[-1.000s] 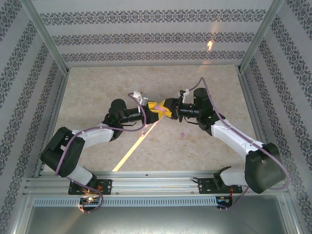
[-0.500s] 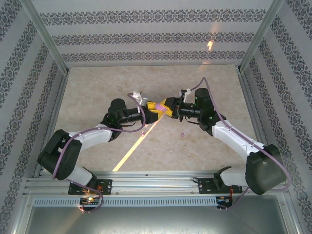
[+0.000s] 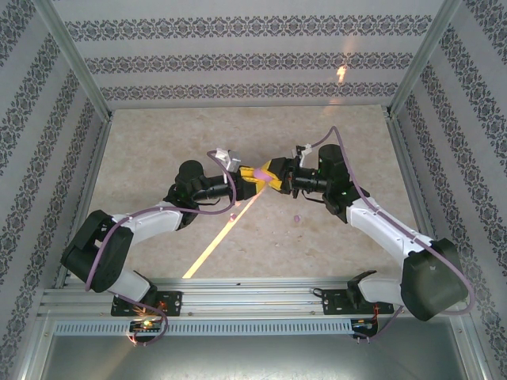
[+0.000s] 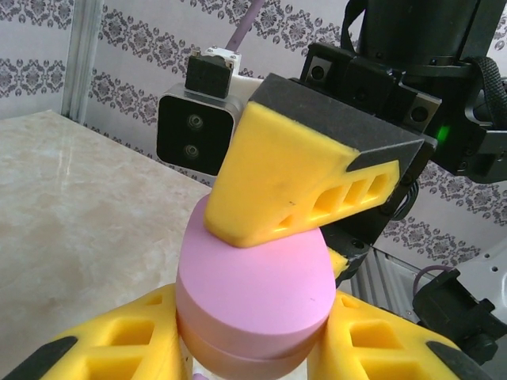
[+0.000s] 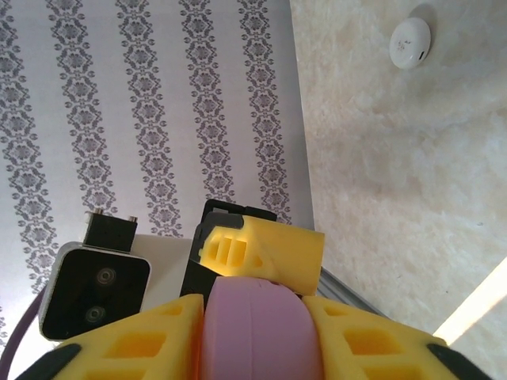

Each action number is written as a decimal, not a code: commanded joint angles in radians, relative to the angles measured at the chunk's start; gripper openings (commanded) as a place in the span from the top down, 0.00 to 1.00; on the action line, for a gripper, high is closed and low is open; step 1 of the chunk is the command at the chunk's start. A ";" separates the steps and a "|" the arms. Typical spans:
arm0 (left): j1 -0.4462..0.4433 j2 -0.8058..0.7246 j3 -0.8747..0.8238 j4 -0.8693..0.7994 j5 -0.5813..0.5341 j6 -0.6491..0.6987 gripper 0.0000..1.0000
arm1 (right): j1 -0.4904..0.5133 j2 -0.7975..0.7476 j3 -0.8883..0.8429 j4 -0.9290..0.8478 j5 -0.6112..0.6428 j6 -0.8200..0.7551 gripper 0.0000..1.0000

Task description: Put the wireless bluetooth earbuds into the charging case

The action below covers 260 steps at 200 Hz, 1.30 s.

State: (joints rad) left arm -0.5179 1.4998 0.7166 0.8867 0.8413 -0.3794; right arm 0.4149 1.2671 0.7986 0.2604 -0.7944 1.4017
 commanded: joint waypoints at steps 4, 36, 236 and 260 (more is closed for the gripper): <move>-0.002 -0.037 0.033 0.031 0.023 -0.029 0.91 | -0.003 -0.037 0.025 -0.092 -0.024 -0.119 0.53; -0.001 -0.084 0.043 -0.071 0.057 0.000 0.92 | -0.043 -0.107 0.059 -0.165 -0.034 -0.232 0.40; 0.008 -0.284 0.128 -0.508 0.258 0.027 0.94 | 0.099 -0.168 0.264 -0.472 -0.061 -1.095 0.29; 0.007 -0.270 0.139 -0.485 0.271 -0.002 0.94 | 0.104 -0.175 0.254 -0.487 -0.045 -1.119 0.29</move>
State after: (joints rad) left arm -0.5156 1.2358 0.8215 0.4000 1.0706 -0.3489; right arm 0.5087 1.0973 1.0325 -0.2295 -0.8265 0.3408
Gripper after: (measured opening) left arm 0.326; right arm 0.714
